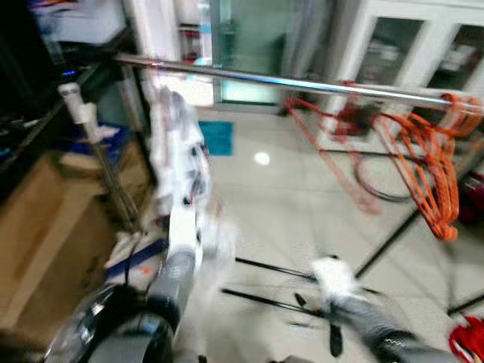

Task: Hang hanger

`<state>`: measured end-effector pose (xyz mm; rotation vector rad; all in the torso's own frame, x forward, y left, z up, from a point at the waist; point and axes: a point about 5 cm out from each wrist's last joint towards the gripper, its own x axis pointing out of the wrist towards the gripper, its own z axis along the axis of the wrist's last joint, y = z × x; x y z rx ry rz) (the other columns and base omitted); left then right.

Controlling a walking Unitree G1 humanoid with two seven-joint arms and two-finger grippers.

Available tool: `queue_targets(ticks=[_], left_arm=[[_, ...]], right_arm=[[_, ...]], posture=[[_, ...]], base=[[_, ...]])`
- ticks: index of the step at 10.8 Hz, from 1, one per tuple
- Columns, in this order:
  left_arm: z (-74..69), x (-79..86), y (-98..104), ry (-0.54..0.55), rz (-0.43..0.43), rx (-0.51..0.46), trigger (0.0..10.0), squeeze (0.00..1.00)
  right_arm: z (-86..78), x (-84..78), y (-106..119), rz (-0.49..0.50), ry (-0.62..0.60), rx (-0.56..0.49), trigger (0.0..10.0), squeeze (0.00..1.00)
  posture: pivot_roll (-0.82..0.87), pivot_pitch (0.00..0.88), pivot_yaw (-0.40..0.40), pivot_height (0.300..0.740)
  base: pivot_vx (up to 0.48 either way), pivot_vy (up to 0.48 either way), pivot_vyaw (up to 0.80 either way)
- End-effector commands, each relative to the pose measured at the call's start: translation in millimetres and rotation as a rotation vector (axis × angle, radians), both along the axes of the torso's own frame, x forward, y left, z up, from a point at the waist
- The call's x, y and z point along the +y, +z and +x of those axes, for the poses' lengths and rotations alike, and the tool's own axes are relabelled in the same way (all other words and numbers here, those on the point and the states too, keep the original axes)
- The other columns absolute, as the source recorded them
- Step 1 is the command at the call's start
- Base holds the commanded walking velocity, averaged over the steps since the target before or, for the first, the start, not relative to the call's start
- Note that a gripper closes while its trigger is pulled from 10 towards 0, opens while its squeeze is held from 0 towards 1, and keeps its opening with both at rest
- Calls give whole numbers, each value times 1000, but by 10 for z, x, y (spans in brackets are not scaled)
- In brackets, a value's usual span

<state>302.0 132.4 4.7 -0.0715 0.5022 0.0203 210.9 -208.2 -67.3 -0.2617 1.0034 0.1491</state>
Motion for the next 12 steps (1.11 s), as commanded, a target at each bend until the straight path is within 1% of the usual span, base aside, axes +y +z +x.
queue_targets(ticks=[1,2,3,4,5,6,7,9,10,11,12], left_arm=[[213,-64,280,-18,-27,-119,10000,0],[298,-117,415,-37,-44,-169,10000,0],[381,-153,578,-14,-45,-197,10000,0],[382,-153,595,-1,-27,-190,10000,0],[315,-230,564,8,-40,-155,10000,0],[306,-354,641,-26,-52,-181,10000,0],[368,-398,780,-45,-40,-230,10000,0],[506,-397,1080,-64,-2,-320,10000,0],[613,-389,1283,-81,11,-371,10000,0],[720,-343,1457,-80,18,-413,10000,0],[765,-333,1568,-89,16,-440,10000,0]], right_arm=[[8,-3,9,12,11,-12,10000,0],[3,-7,7,12,12,-12,10000,0],[-3,5,2,16,13,-11,10000,0],[-7,8,0,19,15,-11,10000,0],[-18,13,-8,22,13,-8,10000,0],[-33,9,-18,18,-3,-2,10000,0],[-40,17,-25,11,-4,3,10000,0],[-27,88,-33,4,0,5,10000,0],[-1,177,-34,10,3,4,10000,0],[12,237,-36,12,8,5,10000,0],[13,263,-39,13,11,5,10000,0]], posture=[[-48,0,-23,740],[-45,0,-25,740],[-52,0,-19,740],[-55,0,-16,740],[-56,0,-16,740],[-58,0,-14,740],[-56,0,-16,740],[-54,0,-16,740],[-54,0,-16,740],[-59,0,-9,740],[-62,0,-7,740]], base=[[0,0,0],[0,0,0],[0,0,0],[0,0,0],[0,0,0],[0,0,0],[0,0,0],[0,0,0],[0,0,0],[0,0,0],[0,0,0]])
